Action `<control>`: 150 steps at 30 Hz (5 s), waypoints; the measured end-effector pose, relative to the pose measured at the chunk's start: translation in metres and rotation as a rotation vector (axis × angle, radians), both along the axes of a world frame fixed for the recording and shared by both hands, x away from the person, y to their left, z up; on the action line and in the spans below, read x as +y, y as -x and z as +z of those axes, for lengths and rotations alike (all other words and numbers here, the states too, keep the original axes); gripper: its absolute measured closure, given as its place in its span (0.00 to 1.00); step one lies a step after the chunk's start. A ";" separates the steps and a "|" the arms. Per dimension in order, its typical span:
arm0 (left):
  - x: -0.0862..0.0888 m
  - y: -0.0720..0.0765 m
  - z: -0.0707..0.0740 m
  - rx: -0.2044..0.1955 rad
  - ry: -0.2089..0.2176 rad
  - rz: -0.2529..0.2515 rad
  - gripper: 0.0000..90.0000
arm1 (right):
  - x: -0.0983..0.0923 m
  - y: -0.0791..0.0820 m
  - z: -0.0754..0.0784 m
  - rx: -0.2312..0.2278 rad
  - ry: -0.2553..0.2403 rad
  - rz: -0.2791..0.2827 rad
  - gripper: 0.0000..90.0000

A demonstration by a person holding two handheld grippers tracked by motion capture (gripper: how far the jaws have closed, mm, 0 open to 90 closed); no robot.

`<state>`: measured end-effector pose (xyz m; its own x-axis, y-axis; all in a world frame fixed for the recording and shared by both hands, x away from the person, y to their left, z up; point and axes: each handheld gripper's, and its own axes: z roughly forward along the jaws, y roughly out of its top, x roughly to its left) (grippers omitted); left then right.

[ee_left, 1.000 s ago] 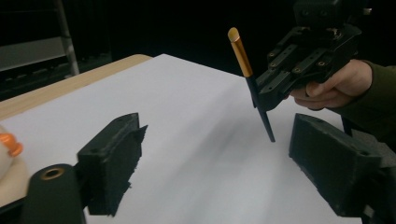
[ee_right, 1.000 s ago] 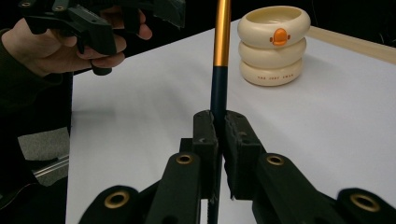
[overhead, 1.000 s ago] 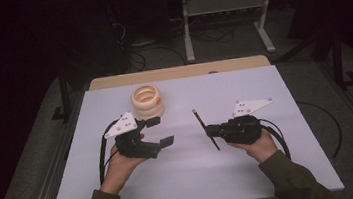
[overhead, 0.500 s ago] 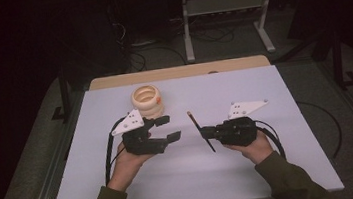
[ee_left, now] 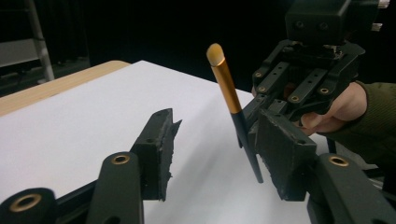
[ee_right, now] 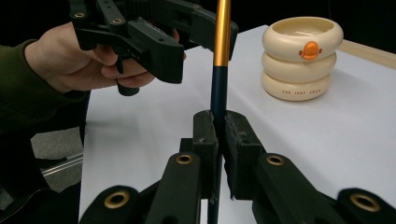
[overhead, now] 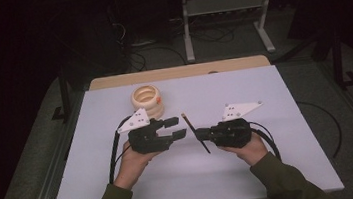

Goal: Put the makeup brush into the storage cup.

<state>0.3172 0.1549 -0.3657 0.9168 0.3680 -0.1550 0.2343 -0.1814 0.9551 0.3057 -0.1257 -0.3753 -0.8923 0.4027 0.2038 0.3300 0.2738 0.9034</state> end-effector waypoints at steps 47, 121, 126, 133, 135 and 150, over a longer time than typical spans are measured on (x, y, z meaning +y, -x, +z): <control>-0.001 0.001 0.001 0.038 0.011 -0.003 0.87 | 0.033 0.002 -0.006 -0.029 0.012 0.034 0.92; 0.035 0.001 0.012 0.062 -0.031 0.057 0.93 | -0.038 0.015 -0.023 -0.008 0.187 -0.180 0.14; 0.040 0.000 0.014 0.063 -0.042 0.061 0.93 | -0.051 0.021 -0.025 -0.017 0.163 -0.203 0.14; 0.043 -0.001 0.016 0.064 -0.040 0.070 0.93 | -0.066 0.028 -0.028 -0.041 0.149 -0.243 0.14; 0.045 -0.002 0.016 0.059 -0.043 0.071 0.93 | -0.070 0.029 -0.030 -0.042 0.148 -0.253 0.14; 0.061 -0.019 0.040 0.027 -0.068 0.103 0.93 | -0.091 0.037 -0.040 -0.035 0.147 -0.300 0.14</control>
<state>0.3366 0.2163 -0.3252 0.8696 0.4703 -0.1504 0.2804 -0.2196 0.9344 0.2683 -0.2166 -0.4157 -0.7350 0.6714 0.0949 0.3848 0.2978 0.8736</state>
